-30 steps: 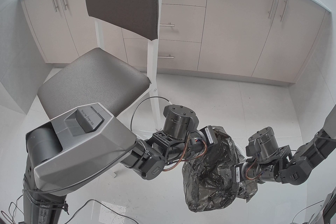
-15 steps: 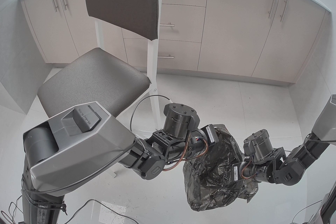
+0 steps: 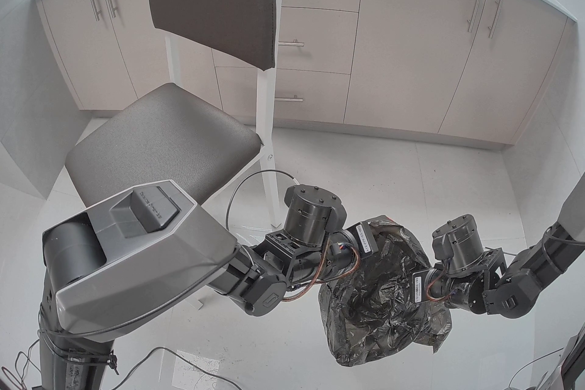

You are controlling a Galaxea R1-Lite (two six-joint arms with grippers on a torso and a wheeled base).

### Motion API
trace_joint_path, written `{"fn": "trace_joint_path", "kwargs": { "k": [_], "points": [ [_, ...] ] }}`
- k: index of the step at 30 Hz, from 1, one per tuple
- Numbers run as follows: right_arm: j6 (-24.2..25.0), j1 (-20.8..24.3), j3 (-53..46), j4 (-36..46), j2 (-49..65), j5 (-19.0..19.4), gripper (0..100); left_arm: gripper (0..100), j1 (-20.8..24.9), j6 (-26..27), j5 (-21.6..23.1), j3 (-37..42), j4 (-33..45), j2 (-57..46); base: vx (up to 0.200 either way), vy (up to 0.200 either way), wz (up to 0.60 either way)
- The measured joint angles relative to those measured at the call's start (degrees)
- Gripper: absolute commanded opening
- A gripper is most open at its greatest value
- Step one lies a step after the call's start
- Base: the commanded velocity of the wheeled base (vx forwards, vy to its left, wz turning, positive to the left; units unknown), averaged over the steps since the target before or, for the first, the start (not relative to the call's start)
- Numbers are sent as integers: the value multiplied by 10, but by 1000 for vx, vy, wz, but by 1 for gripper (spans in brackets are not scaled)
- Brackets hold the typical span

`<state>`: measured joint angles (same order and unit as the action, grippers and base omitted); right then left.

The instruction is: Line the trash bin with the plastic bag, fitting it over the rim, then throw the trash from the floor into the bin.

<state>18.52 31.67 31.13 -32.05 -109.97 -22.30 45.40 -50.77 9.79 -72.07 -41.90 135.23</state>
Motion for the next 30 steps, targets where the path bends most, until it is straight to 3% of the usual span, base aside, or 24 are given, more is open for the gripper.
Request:
{"fn": "trace_joint_path", "kwargs": {
  "k": [5,13,30],
  "points": [
    [-17,1,1,62,54,-41,0,0,12,-4,0,6,0,-2,0,0,0],
    [-28,-3,41,184,163,-60,0,0,61,-41,3,13,1,-25,0,0,0],
    [-47,0,82,200,212,-93,0,0,78,-53,5,15,1,-49,0,0,0]
  ]
}}
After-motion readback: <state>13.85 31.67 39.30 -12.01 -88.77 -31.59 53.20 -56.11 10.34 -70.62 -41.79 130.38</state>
